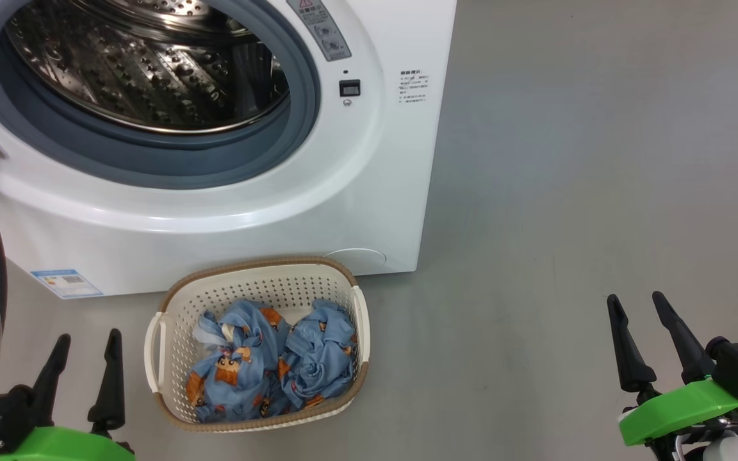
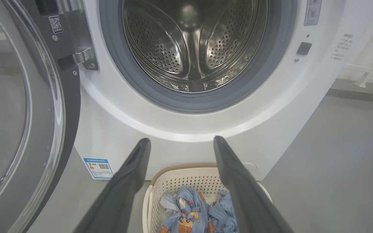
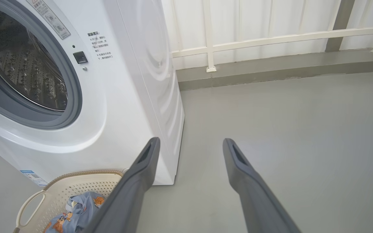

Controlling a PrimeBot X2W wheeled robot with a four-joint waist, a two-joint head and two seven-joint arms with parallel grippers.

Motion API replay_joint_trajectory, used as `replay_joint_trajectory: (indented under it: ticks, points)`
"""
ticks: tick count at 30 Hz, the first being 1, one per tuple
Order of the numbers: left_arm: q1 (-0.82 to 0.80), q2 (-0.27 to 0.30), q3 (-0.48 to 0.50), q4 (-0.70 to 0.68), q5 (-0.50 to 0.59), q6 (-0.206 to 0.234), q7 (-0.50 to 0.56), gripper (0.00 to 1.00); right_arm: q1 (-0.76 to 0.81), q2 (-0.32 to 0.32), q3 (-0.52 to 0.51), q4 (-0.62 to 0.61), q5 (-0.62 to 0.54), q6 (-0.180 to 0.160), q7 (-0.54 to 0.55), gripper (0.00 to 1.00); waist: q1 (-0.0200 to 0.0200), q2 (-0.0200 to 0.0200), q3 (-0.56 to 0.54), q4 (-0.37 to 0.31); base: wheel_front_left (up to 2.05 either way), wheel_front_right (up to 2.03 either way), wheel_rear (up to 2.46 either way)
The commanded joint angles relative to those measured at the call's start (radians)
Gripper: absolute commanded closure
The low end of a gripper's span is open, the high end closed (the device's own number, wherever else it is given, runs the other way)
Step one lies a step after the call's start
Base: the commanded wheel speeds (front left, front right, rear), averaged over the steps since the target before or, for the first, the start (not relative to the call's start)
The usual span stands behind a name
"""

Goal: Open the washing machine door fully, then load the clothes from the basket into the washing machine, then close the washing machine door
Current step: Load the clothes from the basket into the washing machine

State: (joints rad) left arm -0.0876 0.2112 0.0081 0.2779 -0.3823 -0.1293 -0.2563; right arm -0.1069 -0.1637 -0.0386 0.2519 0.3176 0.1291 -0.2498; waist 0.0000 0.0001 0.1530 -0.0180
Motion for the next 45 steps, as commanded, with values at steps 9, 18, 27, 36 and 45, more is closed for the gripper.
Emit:
replay_joint_trajectory:
  ticks: [9,18,27,36,45]
  points:
    - [-0.031,0.022,0.03,-0.013,0.015,-0.001,-0.006,0.0,-0.024,-0.015,0.032,-0.027,-0.002,0.002,-0.012,0.0,0.0,-0.0001,0.011,0.0,0.0,0.0,0.0]
    - [-0.051,0.013,-0.004,0.035,0.011,-0.001,-0.006,0.0,-0.041,-0.008,0.051,-0.039,-0.007,0.002,-0.012,0.0,0.0,-0.0001,0.06,-0.009,0.0,0.0,0.0]
    - [-0.172,0.033,-0.106,0.176,-0.024,-0.001,-0.006,0.0,-0.092,0.007,0.061,-0.052,-0.018,0.002,-0.012,0.0,0.0,-0.0001,0.179,-0.015,0.0,0.0,0.0]
    - [-0.361,0.091,-0.247,0.351,-0.096,-0.001,-0.006,0.0,-0.172,0.04,0.068,-0.073,-0.034,0.002,-0.012,0.0,0.0,-0.0001,0.345,-0.038,0.0,0.0,0.0]
    - [-0.566,0.148,-0.403,0.515,-0.196,-0.001,-0.006,0.0,-0.256,0.073,0.079,-0.1,-0.056,0.002,-0.012,0.0,0.0,-0.0001,0.507,-0.059,0.0,0.0,0.0]
